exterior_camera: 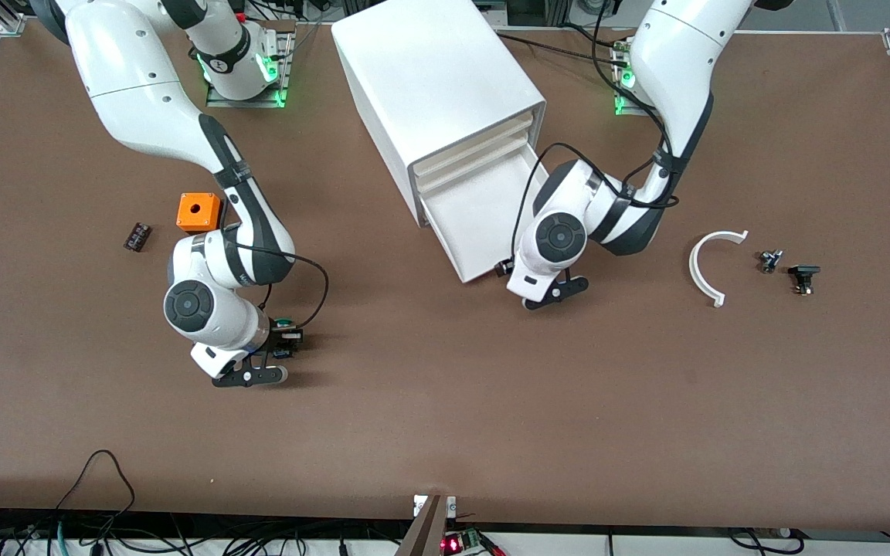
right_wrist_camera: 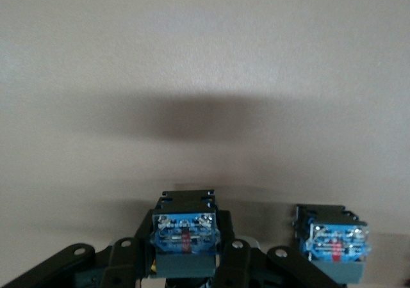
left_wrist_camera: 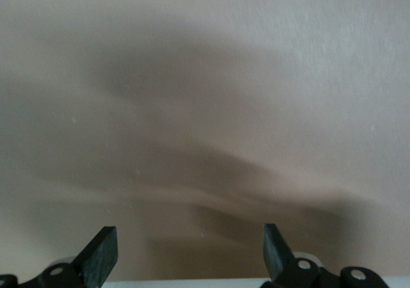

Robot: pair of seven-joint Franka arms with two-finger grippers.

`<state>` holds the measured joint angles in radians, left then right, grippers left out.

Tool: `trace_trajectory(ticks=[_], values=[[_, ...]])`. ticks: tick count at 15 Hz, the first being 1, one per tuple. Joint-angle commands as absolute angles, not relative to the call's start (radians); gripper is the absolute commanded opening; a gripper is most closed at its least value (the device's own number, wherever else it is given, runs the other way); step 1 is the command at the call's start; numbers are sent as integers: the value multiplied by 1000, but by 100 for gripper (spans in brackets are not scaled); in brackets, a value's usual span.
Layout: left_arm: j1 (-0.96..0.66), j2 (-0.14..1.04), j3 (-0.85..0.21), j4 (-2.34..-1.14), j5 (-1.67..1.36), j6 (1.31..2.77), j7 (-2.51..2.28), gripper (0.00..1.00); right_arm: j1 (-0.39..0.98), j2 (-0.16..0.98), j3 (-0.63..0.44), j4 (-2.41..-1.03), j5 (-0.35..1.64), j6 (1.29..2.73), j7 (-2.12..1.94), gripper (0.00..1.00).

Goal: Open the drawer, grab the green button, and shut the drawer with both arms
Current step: 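Push the drawer shut with the left gripper while the right gripper carries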

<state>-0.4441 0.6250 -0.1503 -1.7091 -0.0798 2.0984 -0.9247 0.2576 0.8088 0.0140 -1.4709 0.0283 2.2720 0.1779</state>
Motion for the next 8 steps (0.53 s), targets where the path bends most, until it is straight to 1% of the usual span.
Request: trace_trajectory(ticks=[1,2,3,4,6,7,8], values=[[-437,575,-205,-1779,-66,2109,-974,100,261,798,21,-1503,25,2290,247,0],[-437,562,-231,-1804,-90,2109,-976,100,264,801,21,-1500,25,2290,250,2],[-439,554,-242,-1813,-119,2109,-976,100,264,808,21,-1497,25,2290,250,13],[-437,543,-253,-1825,-135,2109,-976,100,264,814,21,-1496,23,2290,249,31],[-440,532,-277,-1844,-141,2109,-986,100,262,813,21,-1491,21,2290,230,36],[-437,534,-299,-1845,-141,2109,-1003,100,261,808,21,-1486,23,2289,227,59],[-443,535,-320,-1845,-143,2109,-1040,100,256,805,21,-1453,21,2283,227,100]])
